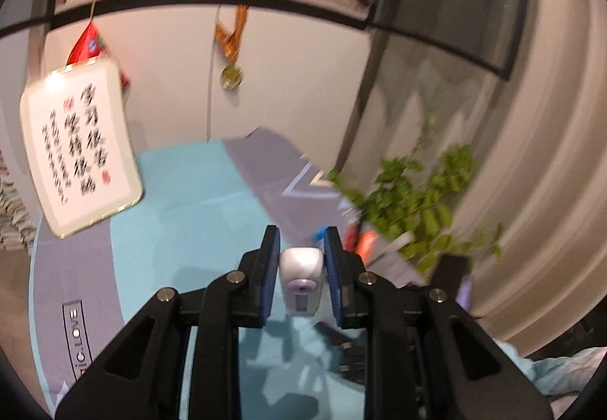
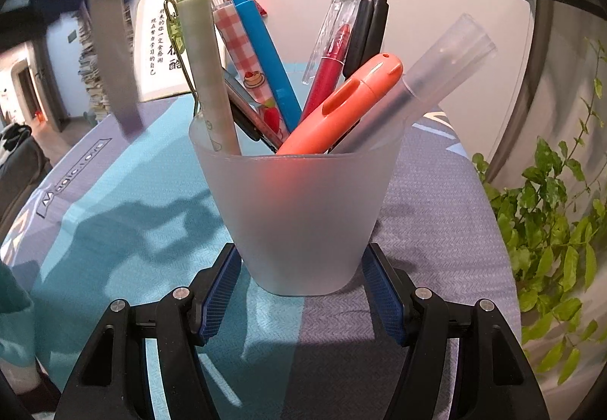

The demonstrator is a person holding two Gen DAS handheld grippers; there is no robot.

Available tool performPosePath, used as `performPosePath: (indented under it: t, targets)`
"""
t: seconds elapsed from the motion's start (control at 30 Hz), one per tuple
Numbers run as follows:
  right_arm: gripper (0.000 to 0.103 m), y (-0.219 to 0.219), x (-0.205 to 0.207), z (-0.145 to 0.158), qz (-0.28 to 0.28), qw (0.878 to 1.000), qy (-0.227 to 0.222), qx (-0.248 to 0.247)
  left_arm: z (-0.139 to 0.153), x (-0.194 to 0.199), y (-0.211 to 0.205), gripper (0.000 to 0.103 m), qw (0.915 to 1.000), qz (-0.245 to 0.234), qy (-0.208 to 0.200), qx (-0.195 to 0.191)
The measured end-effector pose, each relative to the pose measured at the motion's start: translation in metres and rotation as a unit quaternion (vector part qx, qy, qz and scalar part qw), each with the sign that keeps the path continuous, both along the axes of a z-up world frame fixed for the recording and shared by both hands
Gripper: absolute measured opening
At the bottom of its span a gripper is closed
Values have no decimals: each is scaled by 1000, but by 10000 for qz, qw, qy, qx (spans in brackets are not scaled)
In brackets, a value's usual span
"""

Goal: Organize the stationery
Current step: 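Lift the correction tape over the frosted cup and drop it in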

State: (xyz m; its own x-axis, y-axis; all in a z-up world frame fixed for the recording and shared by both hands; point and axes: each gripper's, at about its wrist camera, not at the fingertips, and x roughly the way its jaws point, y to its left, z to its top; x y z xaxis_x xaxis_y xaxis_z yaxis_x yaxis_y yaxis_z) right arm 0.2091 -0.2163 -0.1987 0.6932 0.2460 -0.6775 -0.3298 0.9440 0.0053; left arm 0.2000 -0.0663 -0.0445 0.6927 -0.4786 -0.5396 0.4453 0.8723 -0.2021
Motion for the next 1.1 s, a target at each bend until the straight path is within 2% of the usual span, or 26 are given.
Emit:
performPosePath:
  t: [0.17,0.33,0.47,0.67,0.93,1.03,1.1]
  targets:
    - [68,0,0,1,1,10000,4,14,24,-7,-20,22,9989,-365,-228,-184]
    - [68,1,-1,2,3,10000,5,36,26,0,-44,22,9978,-581,-274,-174]
    - [68,0,0,1,1,10000,9,53,15,10,-59,22,9982,-493,-270,211]
    - [68,0,1,2,1,10000,12,62,-21,33,-62,22,9972,-385,317,553]
    - [68,1,0,1,-12,10000,28,22,-26,29,-67,22,9959,-461,209,746]
    - [68,2,-1,1,-14,10000,29,16,-34,30,-71,22,9942,-576,391,819]
    - [68,3,-1,1,-15,10000,28,5,-36,26,-74,22,9940,-543,235,917]
